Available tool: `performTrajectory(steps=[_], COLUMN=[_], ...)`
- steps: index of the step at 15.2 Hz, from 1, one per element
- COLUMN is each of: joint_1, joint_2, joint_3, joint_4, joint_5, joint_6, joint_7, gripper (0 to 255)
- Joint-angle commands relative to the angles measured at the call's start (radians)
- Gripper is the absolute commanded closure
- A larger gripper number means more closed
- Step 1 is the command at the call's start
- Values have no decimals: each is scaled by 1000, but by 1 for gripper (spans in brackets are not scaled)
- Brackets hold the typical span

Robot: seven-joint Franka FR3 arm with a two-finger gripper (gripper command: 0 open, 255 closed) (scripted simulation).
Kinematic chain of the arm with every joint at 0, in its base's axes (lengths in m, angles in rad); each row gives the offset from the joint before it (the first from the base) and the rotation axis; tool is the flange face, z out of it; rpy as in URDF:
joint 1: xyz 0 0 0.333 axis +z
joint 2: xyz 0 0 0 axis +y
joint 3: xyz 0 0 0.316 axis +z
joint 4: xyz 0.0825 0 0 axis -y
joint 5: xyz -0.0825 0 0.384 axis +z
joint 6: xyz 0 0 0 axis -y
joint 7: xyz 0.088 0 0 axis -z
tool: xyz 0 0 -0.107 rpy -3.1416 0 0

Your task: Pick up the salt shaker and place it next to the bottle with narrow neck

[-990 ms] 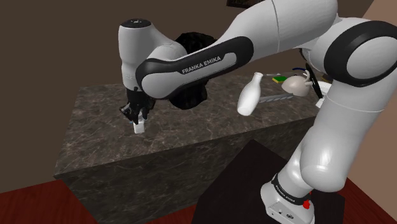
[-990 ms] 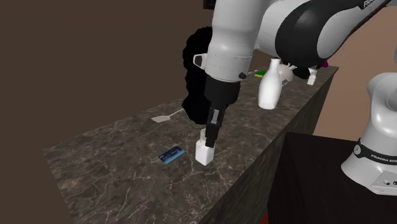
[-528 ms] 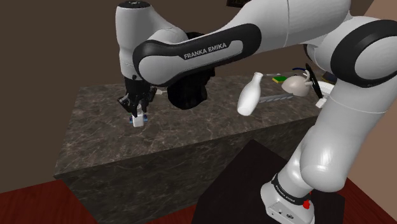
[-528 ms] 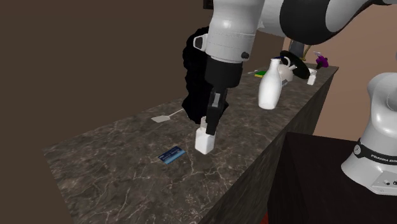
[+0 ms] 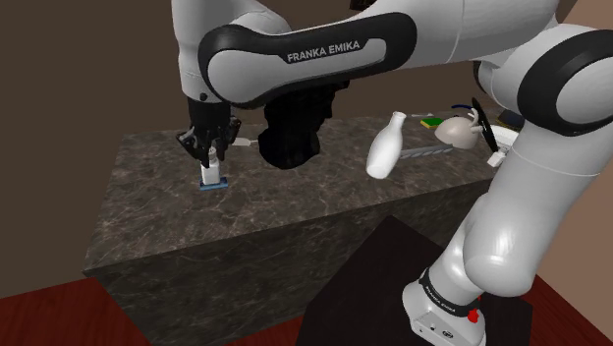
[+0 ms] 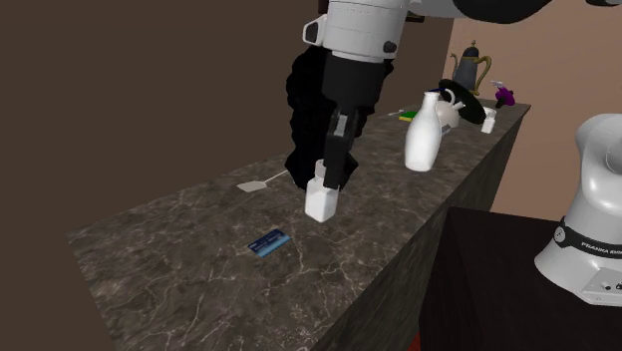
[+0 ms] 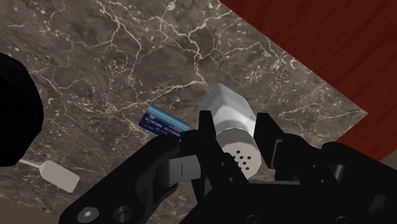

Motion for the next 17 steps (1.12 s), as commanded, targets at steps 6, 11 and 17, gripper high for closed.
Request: performTrajectory(steps=[6,11,17], joint_1=[0,4,10], joint_2=[-5,-1,13], joint_3=[1,3,6], joint_4=[90,161,260], joint_5=[7,7,3], joint_6=[-94,-162,-248], joint_7=[-13,-18,-21], gripper=[255,255,255])
